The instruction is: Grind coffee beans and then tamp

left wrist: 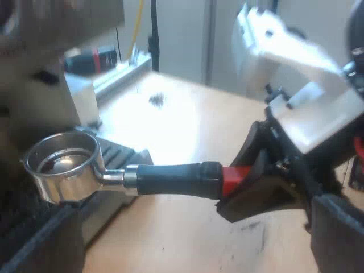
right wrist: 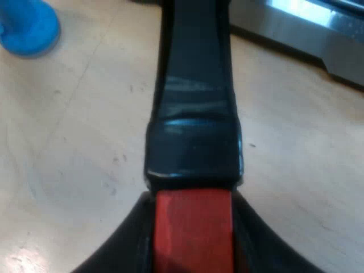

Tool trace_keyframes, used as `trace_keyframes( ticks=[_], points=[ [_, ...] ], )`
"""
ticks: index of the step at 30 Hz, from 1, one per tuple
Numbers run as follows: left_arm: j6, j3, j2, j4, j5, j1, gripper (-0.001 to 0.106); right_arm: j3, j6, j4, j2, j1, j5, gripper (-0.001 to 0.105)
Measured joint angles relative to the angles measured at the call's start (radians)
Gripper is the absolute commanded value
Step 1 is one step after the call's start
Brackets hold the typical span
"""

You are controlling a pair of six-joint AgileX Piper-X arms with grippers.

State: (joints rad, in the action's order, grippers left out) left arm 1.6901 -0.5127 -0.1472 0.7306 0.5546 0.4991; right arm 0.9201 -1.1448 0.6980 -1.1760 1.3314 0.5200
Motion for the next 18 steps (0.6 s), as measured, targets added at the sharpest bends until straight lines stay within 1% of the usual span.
trace_keyframes(
  ticks=[6, 9, 13, 16, 18],
  points=[
    [0.000, -0.015, 0.084, 0.085, -0.004, 0.000, 0.082, 0.000, 0.000, 0.026, 0.063, 0.000, 0.007, 0.000],
    [0.000, -0.015, 0.129, 0.131, -0.048, 0.000, 0.082, 0.000, 0.000, 0.068, 0.099, 0.000, 0.006, 0.000],
    [0.004, -0.015, 0.151, 0.136, -0.061, 0.000, 0.082, 0.000, 0.000, 0.094, 0.125, 0.000, 0.006, 0.000],
    [0.036, -0.015, 0.151, 0.136, -0.067, 0.000, 0.082, 0.000, 0.000, 0.109, 0.142, 0.000, 0.006, 0.000],
    [0.049, -0.015, 0.151, 0.136, -0.085, 0.000, 0.082, 0.000, 0.001, 0.128, 0.148, 0.023, 0.017, 0.000]
  ],
)
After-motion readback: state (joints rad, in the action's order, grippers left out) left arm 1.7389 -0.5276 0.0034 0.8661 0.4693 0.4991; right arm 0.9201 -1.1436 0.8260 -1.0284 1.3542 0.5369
